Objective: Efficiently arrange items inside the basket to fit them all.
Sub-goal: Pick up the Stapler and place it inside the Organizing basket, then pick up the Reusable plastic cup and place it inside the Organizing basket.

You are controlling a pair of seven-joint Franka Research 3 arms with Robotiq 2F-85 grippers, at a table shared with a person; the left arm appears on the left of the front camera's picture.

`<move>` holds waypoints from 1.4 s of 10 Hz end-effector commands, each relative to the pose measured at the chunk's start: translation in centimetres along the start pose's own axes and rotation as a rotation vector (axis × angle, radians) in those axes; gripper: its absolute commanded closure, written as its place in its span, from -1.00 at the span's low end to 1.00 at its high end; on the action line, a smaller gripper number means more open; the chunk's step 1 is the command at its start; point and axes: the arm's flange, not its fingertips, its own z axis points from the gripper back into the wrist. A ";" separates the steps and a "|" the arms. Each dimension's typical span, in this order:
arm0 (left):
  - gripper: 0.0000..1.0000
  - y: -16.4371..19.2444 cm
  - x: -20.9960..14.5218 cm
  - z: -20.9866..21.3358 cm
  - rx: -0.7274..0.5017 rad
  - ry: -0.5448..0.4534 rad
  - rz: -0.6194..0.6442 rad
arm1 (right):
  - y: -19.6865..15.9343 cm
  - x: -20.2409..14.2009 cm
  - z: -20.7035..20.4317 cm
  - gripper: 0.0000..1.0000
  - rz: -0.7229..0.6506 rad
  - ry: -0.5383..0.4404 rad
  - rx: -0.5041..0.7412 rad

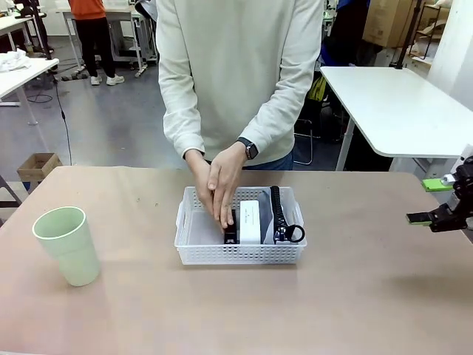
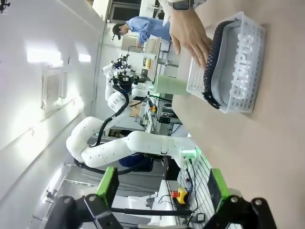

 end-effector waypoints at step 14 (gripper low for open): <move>-1.00 -3.3 -2.8 -3.5 -0.106 0.233 -0.186 | 0.4 -0.1 0.4 -1.00 -0.020 -0.022 -0.013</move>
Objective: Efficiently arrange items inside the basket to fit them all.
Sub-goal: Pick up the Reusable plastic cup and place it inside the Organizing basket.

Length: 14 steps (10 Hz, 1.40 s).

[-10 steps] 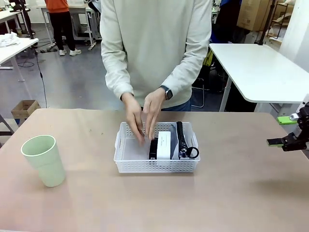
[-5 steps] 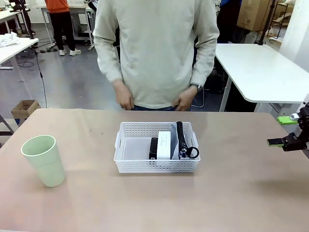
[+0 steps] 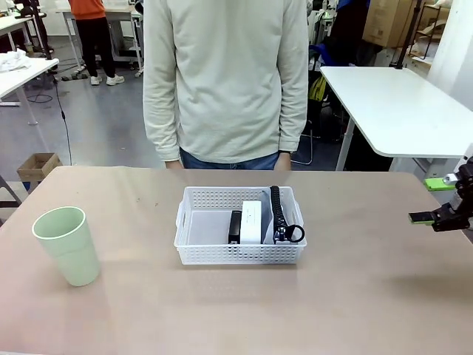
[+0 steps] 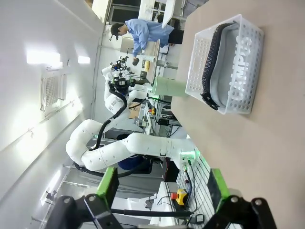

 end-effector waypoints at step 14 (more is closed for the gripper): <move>-1.00 2.8 -2.7 -3.0 -0.248 0.187 -0.999 | 0.3 0.0 0.0 -1.00 -0.019 -0.008 -0.010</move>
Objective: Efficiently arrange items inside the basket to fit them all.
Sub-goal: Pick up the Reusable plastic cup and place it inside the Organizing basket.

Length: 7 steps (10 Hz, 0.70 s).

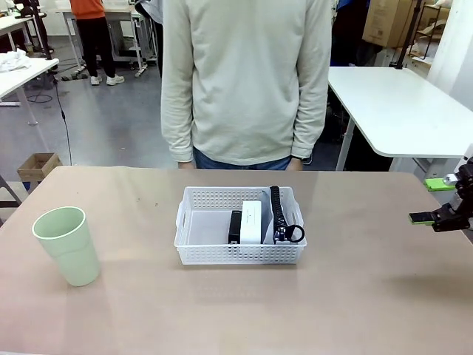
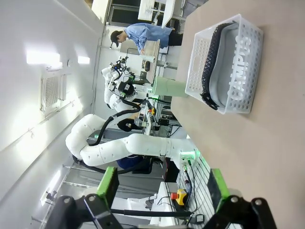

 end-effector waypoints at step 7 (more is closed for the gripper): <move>-1.00 3.9 -8.3 -0.5 -0.127 0.269 -0.320 | 0.4 0.1 -0.1 -1.00 -0.018 -0.007 -0.009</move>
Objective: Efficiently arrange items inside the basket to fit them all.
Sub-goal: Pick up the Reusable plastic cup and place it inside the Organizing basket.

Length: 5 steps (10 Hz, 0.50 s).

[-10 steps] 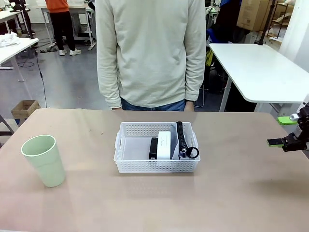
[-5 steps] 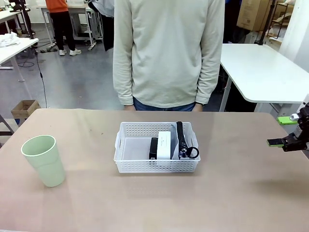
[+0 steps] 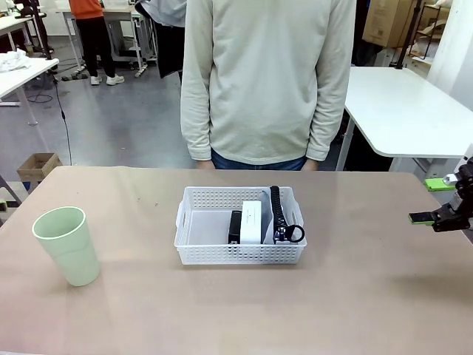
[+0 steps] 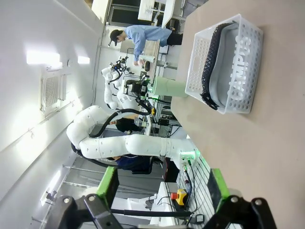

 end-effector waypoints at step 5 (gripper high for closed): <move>-1.00 0.7 -6.8 -3.2 -0.158 0.170 -0.050 | 0.4 0.1 -0.1 -1.00 -0.018 -0.007 -0.009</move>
